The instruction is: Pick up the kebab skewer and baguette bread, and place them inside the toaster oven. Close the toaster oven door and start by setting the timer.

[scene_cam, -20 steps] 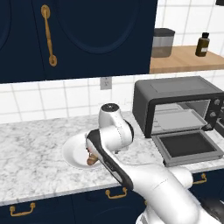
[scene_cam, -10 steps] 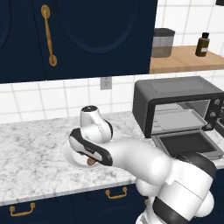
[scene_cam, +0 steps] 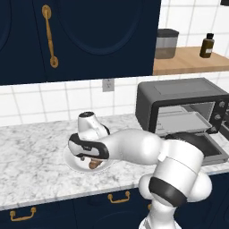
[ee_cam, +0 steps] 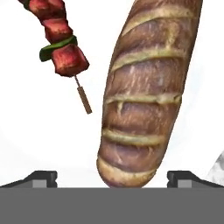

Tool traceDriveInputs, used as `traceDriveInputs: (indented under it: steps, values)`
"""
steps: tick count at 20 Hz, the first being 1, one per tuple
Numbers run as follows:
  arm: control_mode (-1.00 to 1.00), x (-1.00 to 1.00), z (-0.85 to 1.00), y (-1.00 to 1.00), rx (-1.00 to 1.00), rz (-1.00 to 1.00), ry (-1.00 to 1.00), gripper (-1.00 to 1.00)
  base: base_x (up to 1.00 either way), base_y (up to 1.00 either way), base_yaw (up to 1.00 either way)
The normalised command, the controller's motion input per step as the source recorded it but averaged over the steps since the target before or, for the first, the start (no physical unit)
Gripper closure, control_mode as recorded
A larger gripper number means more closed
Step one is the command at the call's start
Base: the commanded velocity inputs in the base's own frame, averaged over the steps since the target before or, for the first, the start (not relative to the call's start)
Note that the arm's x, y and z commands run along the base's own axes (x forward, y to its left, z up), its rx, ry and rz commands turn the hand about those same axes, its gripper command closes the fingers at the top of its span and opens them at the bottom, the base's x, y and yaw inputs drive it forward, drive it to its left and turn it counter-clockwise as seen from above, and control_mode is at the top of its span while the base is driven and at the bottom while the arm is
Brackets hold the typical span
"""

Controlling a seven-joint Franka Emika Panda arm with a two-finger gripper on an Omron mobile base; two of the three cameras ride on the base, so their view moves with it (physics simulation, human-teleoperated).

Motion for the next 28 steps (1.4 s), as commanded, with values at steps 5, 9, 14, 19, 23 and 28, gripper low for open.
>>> traceDriveInputs:
  steps: [5,9,14,19,23,28]
  values:
    - [-1.00,-0.09,-0.20,-0.23,0.00,-0.13,0.00,-1.00,0.00,0.00,0.00]
    - [-1.00,-0.02,-0.26,-0.21,0.00,-0.11,0.00,-1.00,0.00,0.00,0.00]
    - [-1.00,0.00,-0.13,-0.02,0.00,-0.04,0.00,1.00,0.00,0.00,0.00]
    - [-1.00,0.00,0.00,0.00,0.00,0.00,0.00,1.00,0.00,0.00,0.00]
    - [-1.00,-0.34,0.67,-0.20,0.00,0.02,0.00,1.00,0.00,0.00,0.00]
    - [-1.00,-0.90,0.95,-0.84,0.00,0.20,0.00,1.00,0.00,0.00,0.00]
